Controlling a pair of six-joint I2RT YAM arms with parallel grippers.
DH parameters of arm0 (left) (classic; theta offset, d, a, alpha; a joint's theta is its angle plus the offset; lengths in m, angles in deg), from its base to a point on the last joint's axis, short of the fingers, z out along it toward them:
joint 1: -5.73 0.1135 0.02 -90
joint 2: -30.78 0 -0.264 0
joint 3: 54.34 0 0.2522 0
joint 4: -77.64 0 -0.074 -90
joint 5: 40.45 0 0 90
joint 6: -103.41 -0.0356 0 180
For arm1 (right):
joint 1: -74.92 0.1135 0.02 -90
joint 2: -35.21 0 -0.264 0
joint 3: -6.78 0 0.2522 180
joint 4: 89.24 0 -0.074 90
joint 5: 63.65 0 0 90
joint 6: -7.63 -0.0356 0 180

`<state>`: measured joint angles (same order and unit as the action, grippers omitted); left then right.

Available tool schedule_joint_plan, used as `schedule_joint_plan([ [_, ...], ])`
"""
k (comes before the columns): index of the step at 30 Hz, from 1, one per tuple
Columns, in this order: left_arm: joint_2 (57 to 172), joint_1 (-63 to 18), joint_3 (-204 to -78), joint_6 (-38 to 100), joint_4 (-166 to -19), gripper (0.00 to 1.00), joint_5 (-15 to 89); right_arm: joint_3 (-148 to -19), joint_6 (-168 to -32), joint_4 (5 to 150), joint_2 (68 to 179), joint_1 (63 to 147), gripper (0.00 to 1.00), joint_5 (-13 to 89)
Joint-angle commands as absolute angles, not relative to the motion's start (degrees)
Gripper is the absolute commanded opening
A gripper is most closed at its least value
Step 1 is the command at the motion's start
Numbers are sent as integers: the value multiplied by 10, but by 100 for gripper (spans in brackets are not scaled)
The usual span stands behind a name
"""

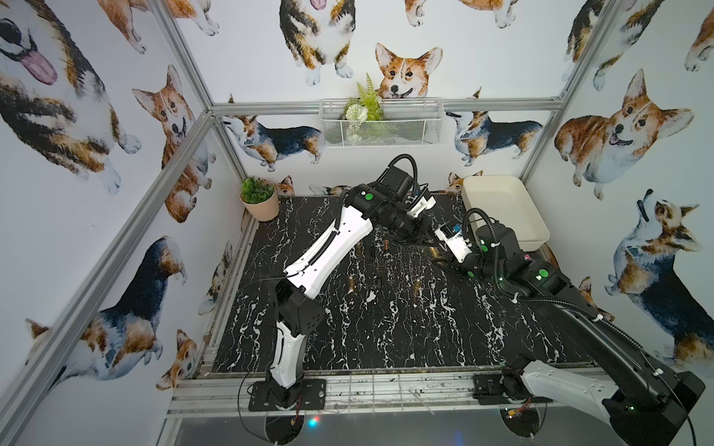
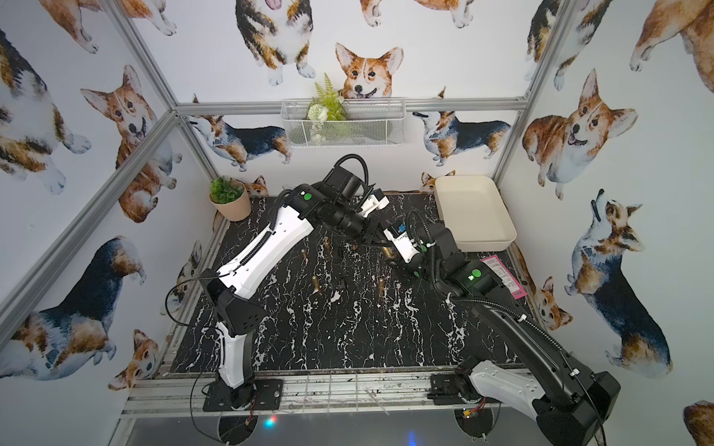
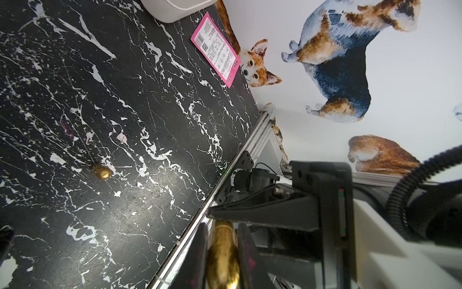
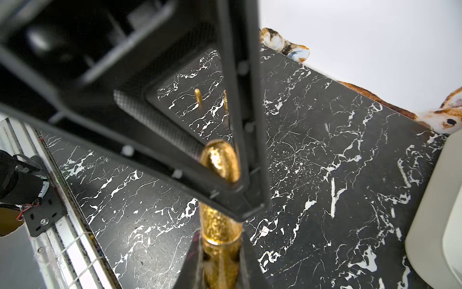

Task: Open the lipstick cap
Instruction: Open the cover of the lipstick.

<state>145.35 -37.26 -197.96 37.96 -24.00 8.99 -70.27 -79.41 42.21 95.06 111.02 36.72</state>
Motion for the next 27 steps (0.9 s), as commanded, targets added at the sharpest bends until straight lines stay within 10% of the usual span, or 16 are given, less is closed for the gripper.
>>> schedule_joint_plan([
  [1,1460,-369,-1988,376,-228,0,82,-701,-808,419,947,1110,7,379],
  [19,1477,-337,-2027,382,-229,0,118,-656,-851,394,886,1119,0,369],
  [27,1553,-339,-2068,353,-218,0,356,-657,-864,390,835,1120,0,334],
])
